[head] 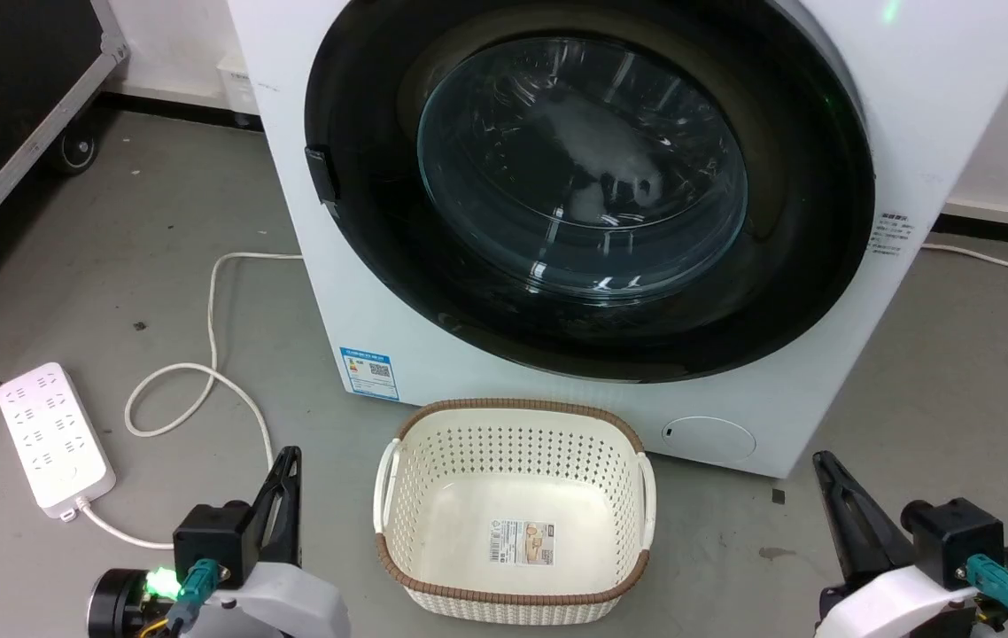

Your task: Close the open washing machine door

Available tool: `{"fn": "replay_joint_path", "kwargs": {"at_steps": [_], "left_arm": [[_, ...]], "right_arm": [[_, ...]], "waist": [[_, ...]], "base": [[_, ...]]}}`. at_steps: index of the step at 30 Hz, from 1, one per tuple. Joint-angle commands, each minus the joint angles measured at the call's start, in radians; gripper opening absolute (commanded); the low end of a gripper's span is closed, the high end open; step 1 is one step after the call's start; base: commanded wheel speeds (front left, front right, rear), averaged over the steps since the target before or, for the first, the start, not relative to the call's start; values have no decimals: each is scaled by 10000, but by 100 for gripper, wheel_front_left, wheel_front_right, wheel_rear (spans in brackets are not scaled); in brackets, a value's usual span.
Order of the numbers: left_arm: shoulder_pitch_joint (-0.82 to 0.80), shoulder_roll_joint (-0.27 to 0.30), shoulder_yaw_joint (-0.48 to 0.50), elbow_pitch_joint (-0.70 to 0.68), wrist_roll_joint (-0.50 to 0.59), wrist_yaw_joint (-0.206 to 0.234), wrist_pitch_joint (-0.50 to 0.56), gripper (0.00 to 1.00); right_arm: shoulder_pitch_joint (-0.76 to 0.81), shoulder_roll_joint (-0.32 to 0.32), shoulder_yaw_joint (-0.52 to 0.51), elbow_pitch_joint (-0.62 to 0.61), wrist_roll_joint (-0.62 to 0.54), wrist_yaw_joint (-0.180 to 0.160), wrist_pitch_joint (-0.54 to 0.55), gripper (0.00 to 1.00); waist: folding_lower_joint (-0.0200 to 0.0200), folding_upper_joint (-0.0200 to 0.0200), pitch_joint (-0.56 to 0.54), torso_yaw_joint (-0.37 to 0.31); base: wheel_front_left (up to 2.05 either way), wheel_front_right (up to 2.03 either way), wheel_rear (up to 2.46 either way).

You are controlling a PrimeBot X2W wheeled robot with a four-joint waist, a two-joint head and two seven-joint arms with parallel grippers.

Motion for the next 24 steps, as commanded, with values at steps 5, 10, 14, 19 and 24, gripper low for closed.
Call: {"fn": "replay_joint_path", "kwargs": {"at_steps": [5, 10, 14, 19, 24], "left_arm": [[-38, 1, 94, -188, 168, 114, 215, 0], [-40, 0, 130, -262, 214, 156, 317, 0], [-41, -1, 159, -321, 250, 190, 398, 0], [-42, -1, 170, -342, 264, 202, 429, 0], [-42, -1, 170, -342, 264, 202, 429, 0]], "right_arm": [[-213, 38, 138, -152, -70, -7, 224, 0], [-236, 39, 199, -197, -86, -7, 327, 0], [-254, 41, 248, -233, -98, -7, 408, 0], [-261, 41, 266, -246, -103, -7, 438, 0], [-261, 41, 266, -246, -103, -7, 438, 0]], "waist": [[0, 0, 3, 24], [0, 0, 5, 38], [0, 0, 7, 49], [0, 0, 8, 53], [0, 0, 8, 53]], "base": [[0, 0, 0], [0, 0, 0], [0, 0, 0], [0, 0, 0], [0, 0, 0]]}}
